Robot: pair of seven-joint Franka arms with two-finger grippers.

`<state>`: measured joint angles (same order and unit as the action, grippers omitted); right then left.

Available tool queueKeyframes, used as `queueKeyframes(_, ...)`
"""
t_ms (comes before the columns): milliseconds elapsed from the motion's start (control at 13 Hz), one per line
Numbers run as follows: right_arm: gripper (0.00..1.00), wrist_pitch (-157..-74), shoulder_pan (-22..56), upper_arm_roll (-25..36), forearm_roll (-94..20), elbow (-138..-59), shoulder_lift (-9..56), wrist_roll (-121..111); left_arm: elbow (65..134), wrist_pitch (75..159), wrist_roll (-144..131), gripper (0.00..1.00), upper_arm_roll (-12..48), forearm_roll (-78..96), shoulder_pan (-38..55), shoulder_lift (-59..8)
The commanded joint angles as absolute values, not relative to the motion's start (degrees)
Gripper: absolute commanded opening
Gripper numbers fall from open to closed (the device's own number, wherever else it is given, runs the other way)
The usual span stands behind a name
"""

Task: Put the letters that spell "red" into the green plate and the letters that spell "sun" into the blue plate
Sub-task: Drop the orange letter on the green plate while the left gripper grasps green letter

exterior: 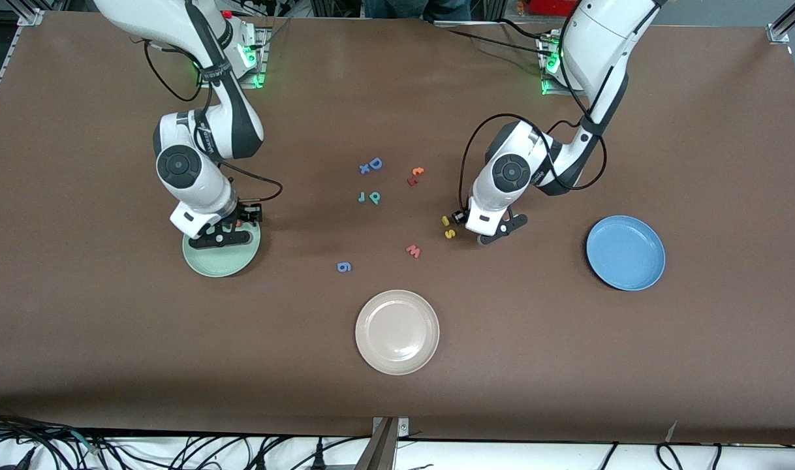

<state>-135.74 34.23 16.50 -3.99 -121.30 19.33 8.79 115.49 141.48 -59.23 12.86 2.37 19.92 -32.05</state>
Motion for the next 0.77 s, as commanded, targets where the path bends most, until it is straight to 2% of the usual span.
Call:
queueKeyframes(0,0.63,-134.74,34.54,11.36,-5.10,-121.20,18.11,20.25,115.58,142.47,-59.24,0.28,11.51,1.32,21.01,-32.96)
queueKeyframes(231,0.63,-134.83,36.55,6.69,-4.83,-119.19,19.24,37.39,115.49,142.56,-59.24,0.21,11.34,1.23,21.01,-32.96)
queueKeyframes(540,0.63,-134.91,44.10,6.68,-5.01,-112.35,25.29,55.14,114.96,141.34,-53.64,0.19,9.41,0.97,20.57,-30.43)
queueKeyframes(694,0.63,-134.91,47.36,6.68,-4.92,-105.85,30.21,65.60,114.79,136.78,-47.68,0.19,8.88,0.88,18.82,-27.00)
